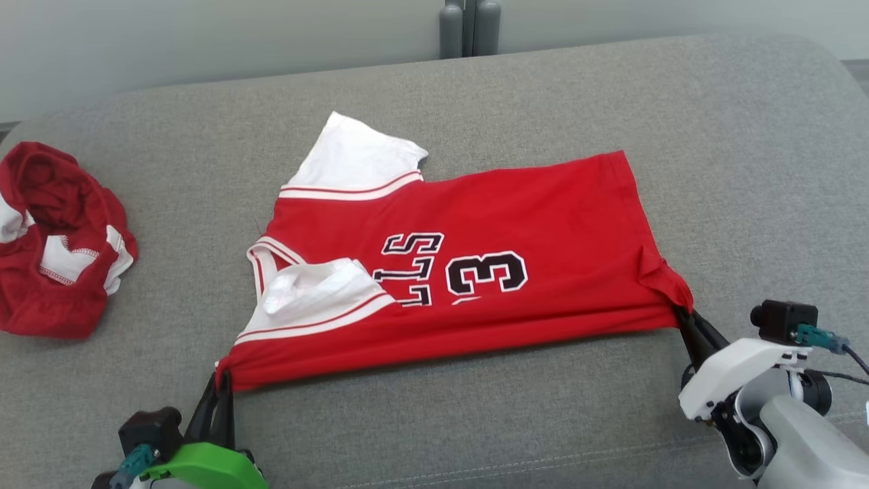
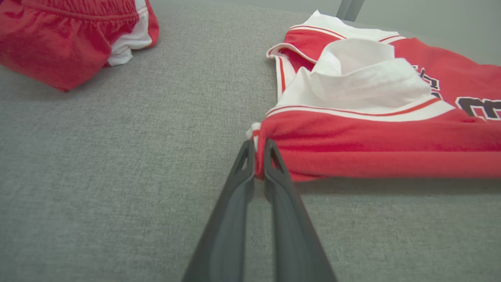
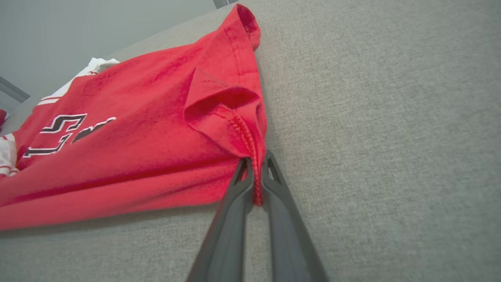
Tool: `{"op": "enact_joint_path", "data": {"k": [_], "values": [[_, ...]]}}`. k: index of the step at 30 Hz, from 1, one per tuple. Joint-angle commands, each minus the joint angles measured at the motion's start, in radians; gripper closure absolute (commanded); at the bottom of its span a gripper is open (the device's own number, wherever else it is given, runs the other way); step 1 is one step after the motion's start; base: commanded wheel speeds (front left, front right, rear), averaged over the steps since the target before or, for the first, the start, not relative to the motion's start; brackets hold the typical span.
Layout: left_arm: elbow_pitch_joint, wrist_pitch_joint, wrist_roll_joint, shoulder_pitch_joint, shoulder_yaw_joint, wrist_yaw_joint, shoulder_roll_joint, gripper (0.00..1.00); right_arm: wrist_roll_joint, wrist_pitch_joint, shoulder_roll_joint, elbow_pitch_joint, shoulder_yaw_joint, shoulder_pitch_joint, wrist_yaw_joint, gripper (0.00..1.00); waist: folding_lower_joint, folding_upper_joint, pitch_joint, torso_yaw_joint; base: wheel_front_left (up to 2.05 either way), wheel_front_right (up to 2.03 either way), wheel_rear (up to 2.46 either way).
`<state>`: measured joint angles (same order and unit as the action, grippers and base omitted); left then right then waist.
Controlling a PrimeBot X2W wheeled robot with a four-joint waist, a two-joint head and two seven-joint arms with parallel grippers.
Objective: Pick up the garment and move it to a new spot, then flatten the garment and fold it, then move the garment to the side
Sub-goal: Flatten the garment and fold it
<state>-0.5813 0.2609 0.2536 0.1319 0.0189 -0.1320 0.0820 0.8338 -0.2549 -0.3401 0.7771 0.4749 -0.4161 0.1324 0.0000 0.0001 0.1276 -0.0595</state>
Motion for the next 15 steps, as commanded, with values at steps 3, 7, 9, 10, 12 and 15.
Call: {"op": "enact_joint_path", "data": {"k": [3,7,9,10,12,15], "values": [[0.044,0.004,0.007,-0.072,0.019,0.005,0.004,1.0,0.033,0.014,-0.037,-0.045,-0.018,0.078,-0.003,1.0,0.0,-0.0001,-0.053,0.009,0.0,0.0,0.0],[0.095,0.004,0.012,-0.136,0.02,0.005,-0.008,1.0,0.046,0.044,-0.06,-0.097,-0.038,0.147,-0.004,1.0,0.0,-0.0001,-0.068,0.007,0.0,0.0,0.0],[0.098,0.004,0.015,-0.151,0.012,0.005,-0.011,1.0,0.047,0.066,-0.058,-0.111,-0.048,0.169,-0.004,1.0,0.0,-0.0001,-0.069,0.005,0.0,0.0,0.0],[0.098,0.004,0.015,-0.154,0.008,0.005,-0.013,1.0,0.038,0.075,-0.057,-0.116,-0.05,0.175,-0.004,1.0,0.0,-0.0001,-0.069,0.004,0.0,0.0,0.0],[0.096,0.004,0.015,-0.155,0.006,0.005,-0.017,1.0,0.04,0.091,-0.044,-0.124,-0.062,0.185,-0.004,1.0,0.0,-0.0001,-0.068,0.001,0.0,0.0,0.0],[0.083,0.004,0.014,-0.148,0.01,0.005,-0.019,1.0,0.015,0.102,-0.03,-0.125,-0.073,0.19,-0.003,1.0,0.0,-0.0001,-0.068,-0.003,0.0,0.0,0.0]]}}
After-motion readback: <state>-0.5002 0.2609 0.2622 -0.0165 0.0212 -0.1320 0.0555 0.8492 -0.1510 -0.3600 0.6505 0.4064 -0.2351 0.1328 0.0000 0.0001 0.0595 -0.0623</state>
